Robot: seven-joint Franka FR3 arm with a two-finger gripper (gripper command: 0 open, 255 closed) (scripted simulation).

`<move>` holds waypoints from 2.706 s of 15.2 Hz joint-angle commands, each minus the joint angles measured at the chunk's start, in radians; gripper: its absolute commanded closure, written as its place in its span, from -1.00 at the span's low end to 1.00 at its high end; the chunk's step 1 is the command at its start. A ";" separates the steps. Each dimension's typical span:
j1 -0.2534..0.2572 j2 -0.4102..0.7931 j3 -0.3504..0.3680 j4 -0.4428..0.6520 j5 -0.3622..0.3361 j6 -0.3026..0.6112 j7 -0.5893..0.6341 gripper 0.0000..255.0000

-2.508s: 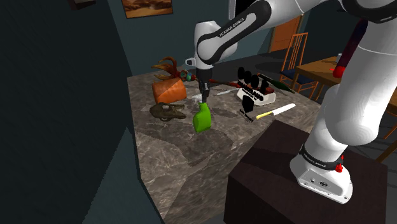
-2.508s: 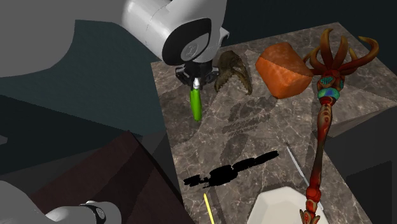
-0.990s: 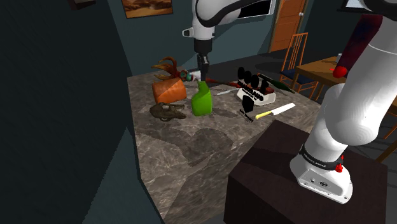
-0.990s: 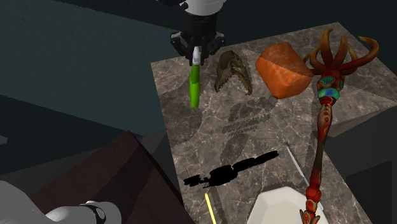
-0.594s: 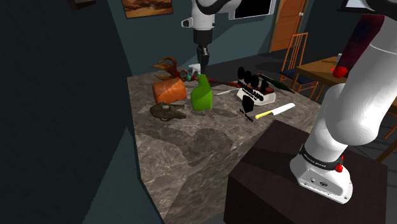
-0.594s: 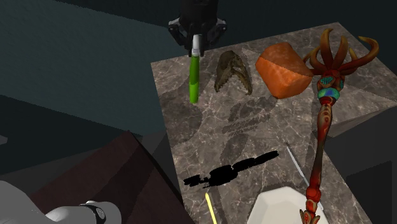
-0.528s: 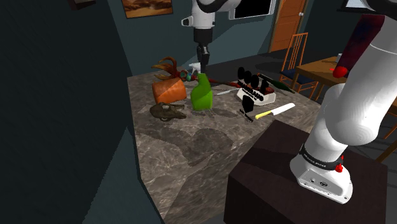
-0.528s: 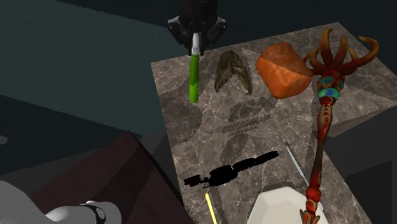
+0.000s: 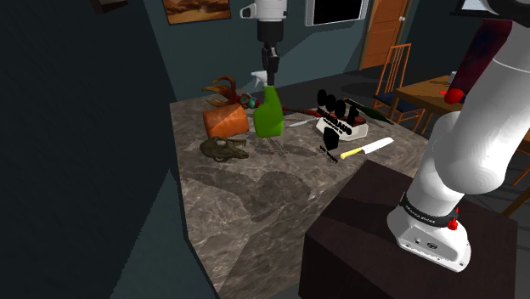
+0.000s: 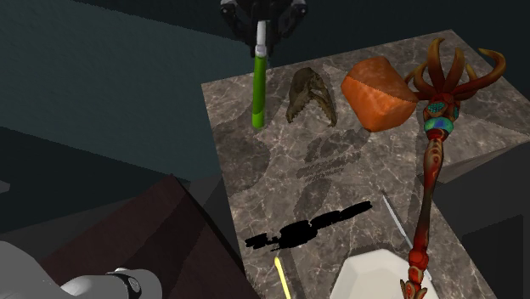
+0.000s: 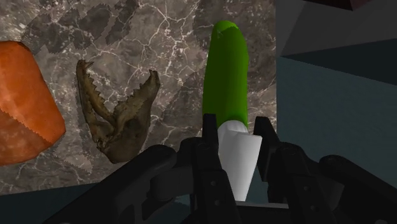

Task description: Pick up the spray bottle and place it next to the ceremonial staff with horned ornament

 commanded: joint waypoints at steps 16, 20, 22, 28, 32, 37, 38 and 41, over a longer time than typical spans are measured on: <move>-0.002 0.064 -0.004 0.309 0.006 -0.245 0.014 1.00; -0.020 0.026 -0.024 0.290 0.001 -0.267 -0.022 1.00; -0.038 -0.018 -0.044 0.242 -0.007 -0.267 -0.061 1.00; -0.090 -0.128 -0.113 0.135 -0.038 -0.276 -0.181 1.00; -0.122 -0.180 -0.163 0.092 -0.063 -0.288 -0.262 1.00; -0.124 -0.206 -0.161 -0.004 -0.069 -0.218 -0.261 1.00; -0.125 -0.211 -0.160 -0.022 -0.070 -0.204 -0.261 1.00; -0.126 -0.223 -0.160 -0.075 -0.073 -0.163 -0.262 1.00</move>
